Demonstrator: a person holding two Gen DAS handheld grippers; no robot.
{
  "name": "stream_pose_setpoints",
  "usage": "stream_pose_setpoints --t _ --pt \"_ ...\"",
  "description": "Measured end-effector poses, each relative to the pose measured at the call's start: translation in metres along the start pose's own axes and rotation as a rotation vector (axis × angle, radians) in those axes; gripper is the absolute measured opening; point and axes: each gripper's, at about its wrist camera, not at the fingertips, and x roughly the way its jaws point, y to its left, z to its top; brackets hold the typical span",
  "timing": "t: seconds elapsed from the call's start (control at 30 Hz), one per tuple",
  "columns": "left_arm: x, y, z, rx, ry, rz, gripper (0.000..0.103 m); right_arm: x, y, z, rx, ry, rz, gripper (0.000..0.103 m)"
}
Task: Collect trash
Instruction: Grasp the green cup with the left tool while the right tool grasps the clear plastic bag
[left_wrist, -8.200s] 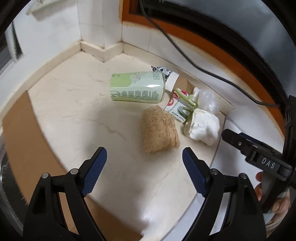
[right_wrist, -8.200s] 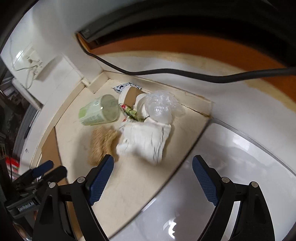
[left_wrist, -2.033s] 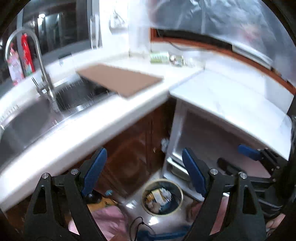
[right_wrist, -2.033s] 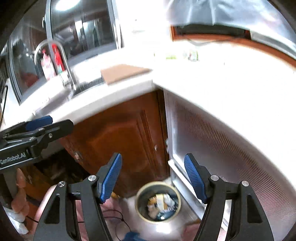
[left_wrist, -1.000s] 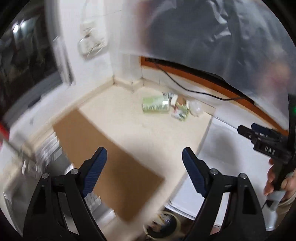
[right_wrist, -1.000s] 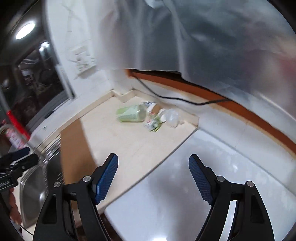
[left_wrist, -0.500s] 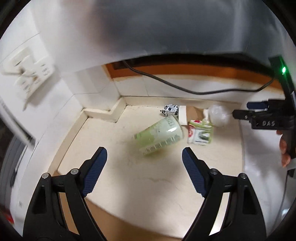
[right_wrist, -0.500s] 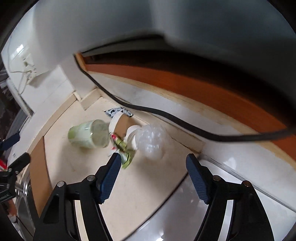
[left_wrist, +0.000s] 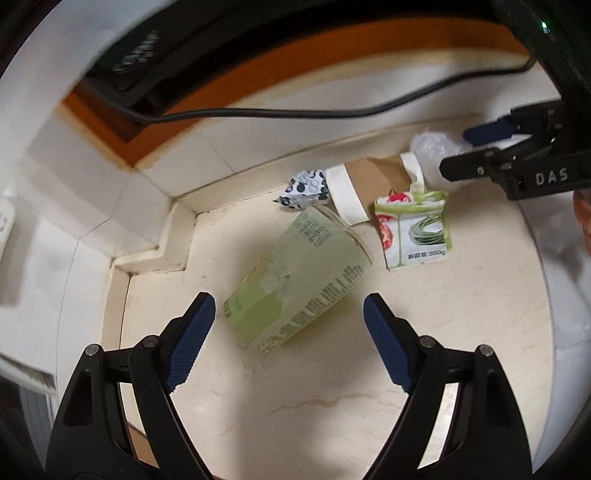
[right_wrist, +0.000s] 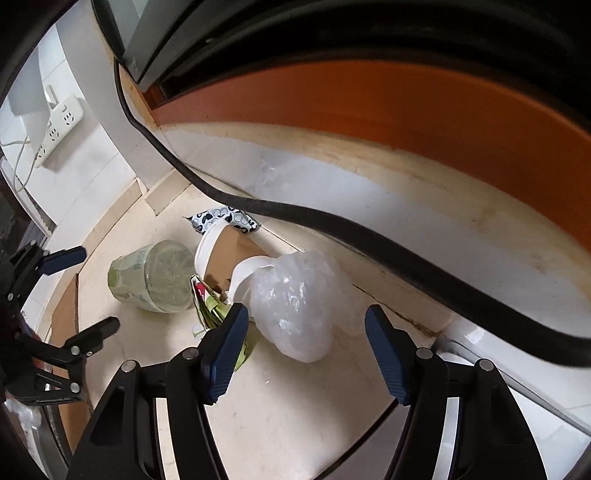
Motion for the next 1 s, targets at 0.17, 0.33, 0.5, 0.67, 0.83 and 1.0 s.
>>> stream_pose_setpoints --t 0.17,0.33,0.5,0.67,0.83,1.0 --pt "0.030 -0.006 0.010 0.056 0.038 0.003 0.082 0.014 0.001 0.001 0.011 0.008 0.010 0.063" --pt "0.057 -0.011 0.016 0.088 0.082 0.008 0.081 0.021 0.003 0.001 0.024 0.024 0.036 0.055" --pt "0.065 -0.012 0.018 0.081 0.081 0.027 0.080 0.020 0.006 -0.002 0.014 0.026 0.048 0.046" --pt "0.056 -0.011 0.015 0.050 0.086 -0.009 0.075 0.015 0.008 -0.008 0.015 0.022 0.054 0.040" --pt "0.030 -0.018 0.004 -0.019 0.048 -0.052 0.071 0.009 0.018 -0.022 0.011 0.032 0.058 0.038" --pt "-0.006 -0.022 -0.015 -0.123 0.024 -0.023 0.069 -0.011 0.028 -0.045 0.015 0.043 0.076 0.038"
